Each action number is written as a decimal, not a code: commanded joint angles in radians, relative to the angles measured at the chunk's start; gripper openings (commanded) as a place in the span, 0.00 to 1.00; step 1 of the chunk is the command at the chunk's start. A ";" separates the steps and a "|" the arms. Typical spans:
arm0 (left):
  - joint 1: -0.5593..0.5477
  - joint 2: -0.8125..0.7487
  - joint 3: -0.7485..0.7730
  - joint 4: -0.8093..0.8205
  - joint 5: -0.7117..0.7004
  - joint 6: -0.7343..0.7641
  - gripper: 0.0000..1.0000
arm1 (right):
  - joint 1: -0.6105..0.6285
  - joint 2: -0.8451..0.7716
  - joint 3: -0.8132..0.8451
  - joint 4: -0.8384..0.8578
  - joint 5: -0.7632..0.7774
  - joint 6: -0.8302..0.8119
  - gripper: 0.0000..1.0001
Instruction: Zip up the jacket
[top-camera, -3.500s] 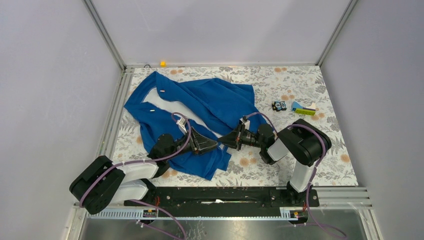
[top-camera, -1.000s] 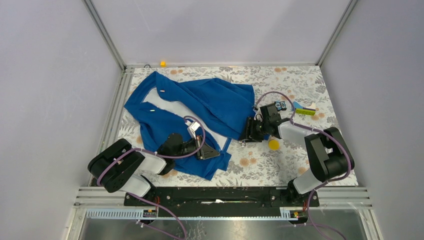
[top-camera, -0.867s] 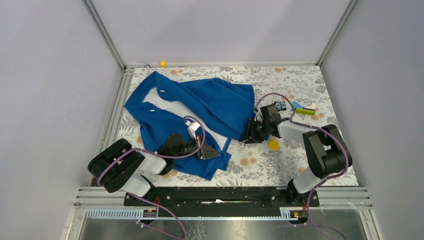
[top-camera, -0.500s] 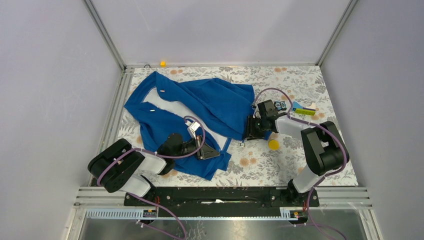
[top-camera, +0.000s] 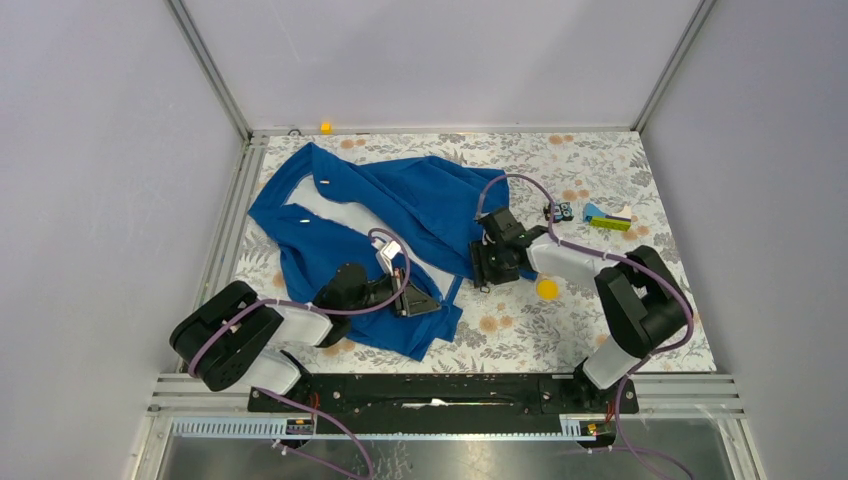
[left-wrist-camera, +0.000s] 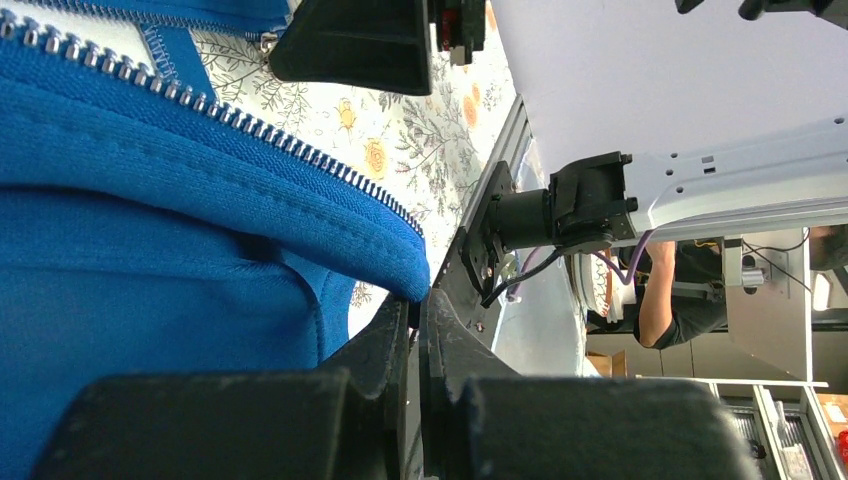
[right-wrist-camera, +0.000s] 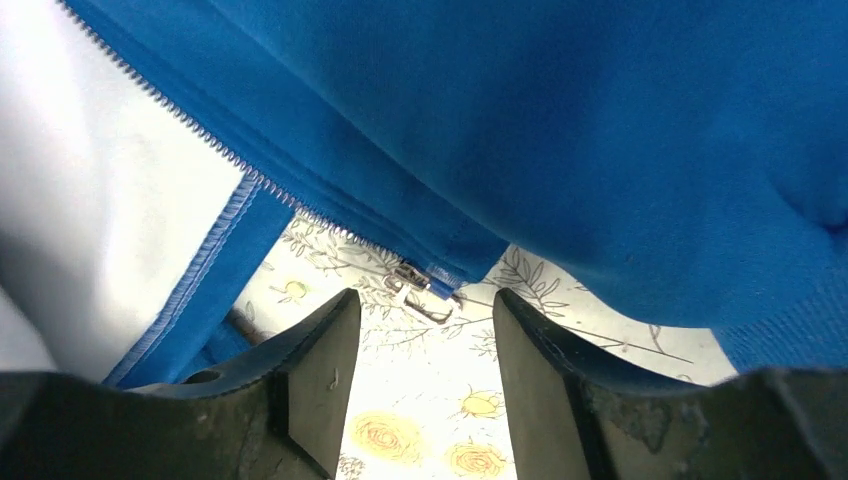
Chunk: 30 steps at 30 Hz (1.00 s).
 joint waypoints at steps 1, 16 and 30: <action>-0.003 -0.038 0.043 0.010 0.028 0.009 0.00 | 0.076 0.059 0.122 -0.140 0.274 -0.044 0.59; -0.004 -0.140 0.039 -0.112 -0.004 0.056 0.00 | 0.152 0.254 0.351 -0.231 0.233 -0.229 0.39; -0.003 -0.180 0.046 -0.177 -0.013 0.082 0.00 | 0.101 0.297 0.292 -0.142 0.011 -0.221 0.36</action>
